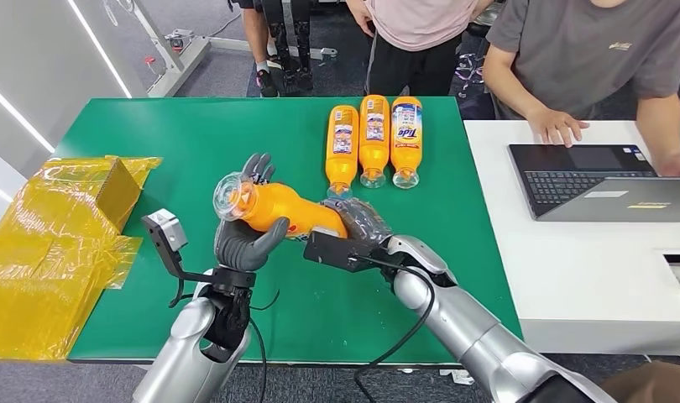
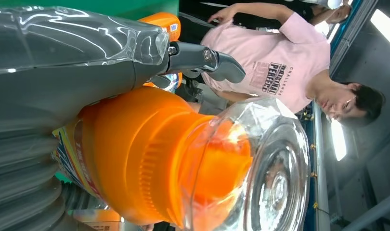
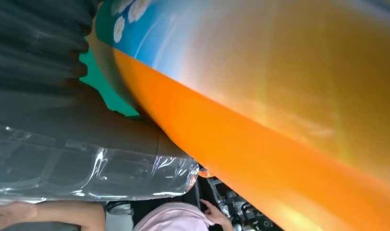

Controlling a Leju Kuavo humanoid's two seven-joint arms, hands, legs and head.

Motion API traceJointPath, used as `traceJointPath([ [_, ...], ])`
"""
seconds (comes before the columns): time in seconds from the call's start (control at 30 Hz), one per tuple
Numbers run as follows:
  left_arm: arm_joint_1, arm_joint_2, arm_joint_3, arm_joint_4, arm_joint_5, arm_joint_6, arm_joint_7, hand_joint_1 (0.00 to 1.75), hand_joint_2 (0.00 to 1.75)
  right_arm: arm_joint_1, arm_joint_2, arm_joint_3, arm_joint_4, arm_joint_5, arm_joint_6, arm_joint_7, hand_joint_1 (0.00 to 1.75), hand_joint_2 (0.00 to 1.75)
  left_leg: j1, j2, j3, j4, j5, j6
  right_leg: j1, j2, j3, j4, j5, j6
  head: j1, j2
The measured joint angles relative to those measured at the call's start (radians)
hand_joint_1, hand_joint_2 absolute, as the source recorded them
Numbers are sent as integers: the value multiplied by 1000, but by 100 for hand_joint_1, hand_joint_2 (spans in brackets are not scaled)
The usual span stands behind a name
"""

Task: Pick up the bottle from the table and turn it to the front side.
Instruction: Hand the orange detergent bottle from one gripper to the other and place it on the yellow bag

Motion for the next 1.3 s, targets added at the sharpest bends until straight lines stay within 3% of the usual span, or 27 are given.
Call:
traceJointPath([
  [0.03,0,0,1,4,-4,3,-2,5,175,1,0,2,4,-1,2,1,175,175,0,0,0,0,0,0,0,0,0,0,0,0,0,0],
  [0.17,-2,0,4,20,-12,30,-19,175,175,14,-2,11,20,1,13,3,175,175,0,0,0,0,0,0,0,0,0,0,0,0,0,0],
  [0.4,-3,1,5,35,-28,71,-47,175,175,23,-7,19,48,2,27,15,175,175,0,0,0,0,0,0,0,0,0,0,0,0,0,0],
  [1.13,-51,3,-8,118,66,33,-64,175,175,28,-25,25,57,-3,-5,3,175,175,0,1,0,0,0,0,0,1,-1,0,0,0,0,0],
  [1.17,-51,3,-8,118,68,33,-64,175,175,29,-25,25,56,-3,-16,2,138,175,0,1,0,0,0,0,0,1,-1,0,0,0,0,0],
  [1.27,-57,5,-9,118,76,33,-68,175,175,36,-25,23,47,-7,-53,-7,7,175,0,1,0,0,0,0,0,1,0,0,0,0,0,0],
  [1.3,-60,6,-9,118,80,33,-71,175,175,40,-24,20,41,-13,-70,-16,0,175,0,1,0,0,0,0,0,1,0,0,0,0,0,0],
])
